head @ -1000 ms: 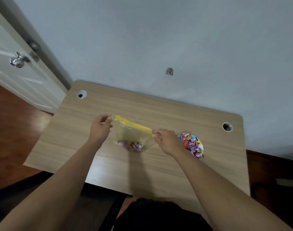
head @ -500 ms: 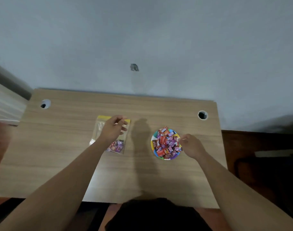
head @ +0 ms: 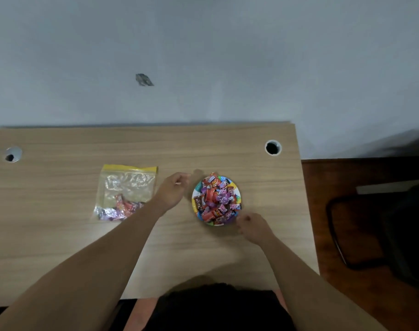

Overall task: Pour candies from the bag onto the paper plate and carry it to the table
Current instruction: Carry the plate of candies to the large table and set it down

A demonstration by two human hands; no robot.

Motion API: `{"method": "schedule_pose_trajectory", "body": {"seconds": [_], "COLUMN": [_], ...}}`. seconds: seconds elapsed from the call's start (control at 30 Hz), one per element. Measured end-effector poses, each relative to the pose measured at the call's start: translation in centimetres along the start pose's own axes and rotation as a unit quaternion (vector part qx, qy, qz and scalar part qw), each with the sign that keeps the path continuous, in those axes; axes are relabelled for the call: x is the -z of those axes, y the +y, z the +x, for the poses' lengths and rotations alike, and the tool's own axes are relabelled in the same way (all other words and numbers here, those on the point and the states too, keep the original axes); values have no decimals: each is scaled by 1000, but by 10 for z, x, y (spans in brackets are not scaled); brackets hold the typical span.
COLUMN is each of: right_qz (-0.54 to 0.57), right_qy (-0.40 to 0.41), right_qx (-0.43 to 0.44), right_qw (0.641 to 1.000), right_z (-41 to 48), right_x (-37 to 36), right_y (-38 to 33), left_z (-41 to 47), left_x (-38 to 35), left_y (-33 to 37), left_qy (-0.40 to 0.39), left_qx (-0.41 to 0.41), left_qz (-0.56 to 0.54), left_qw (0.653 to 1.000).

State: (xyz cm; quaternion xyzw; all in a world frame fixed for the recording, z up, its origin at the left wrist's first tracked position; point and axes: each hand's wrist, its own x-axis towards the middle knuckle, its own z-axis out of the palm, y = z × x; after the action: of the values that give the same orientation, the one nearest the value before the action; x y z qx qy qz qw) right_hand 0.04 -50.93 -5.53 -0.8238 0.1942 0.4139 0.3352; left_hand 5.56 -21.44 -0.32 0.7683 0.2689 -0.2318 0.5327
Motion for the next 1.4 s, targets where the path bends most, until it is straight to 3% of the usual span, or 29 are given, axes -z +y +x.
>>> {"method": "schedule_pose_trajectory", "body": {"seconds": [0.13,0.27,0.47,0.77,1.0,1.4], "right_qz": [99,161,209,174,151,203], "right_qy": [-25,-20,11,56,59,110], "right_qx": [-44,-55,-46,9,53,111], "right_qw": [994,985,977,983,985,967], "right_z": [7,16,24,29,63,-4], "right_x": [-16,-23,-19,-18,-29,-7], "right_y": [-1,-2,-10,-21,16,-27], "left_z": [11,18,27,18,1,-53], "left_x": [-23,-42,-38,-31,-26,2], "left_y": [10,16,19,-19,-25,-14], "left_qy": [-51,-92,-31,-16,4,-27], "left_qx": [31,58,48,127,159,98], "left_qz": [55,32,93,-52,-144,-190], "left_qw": [997,994,994,990,977,976]}}
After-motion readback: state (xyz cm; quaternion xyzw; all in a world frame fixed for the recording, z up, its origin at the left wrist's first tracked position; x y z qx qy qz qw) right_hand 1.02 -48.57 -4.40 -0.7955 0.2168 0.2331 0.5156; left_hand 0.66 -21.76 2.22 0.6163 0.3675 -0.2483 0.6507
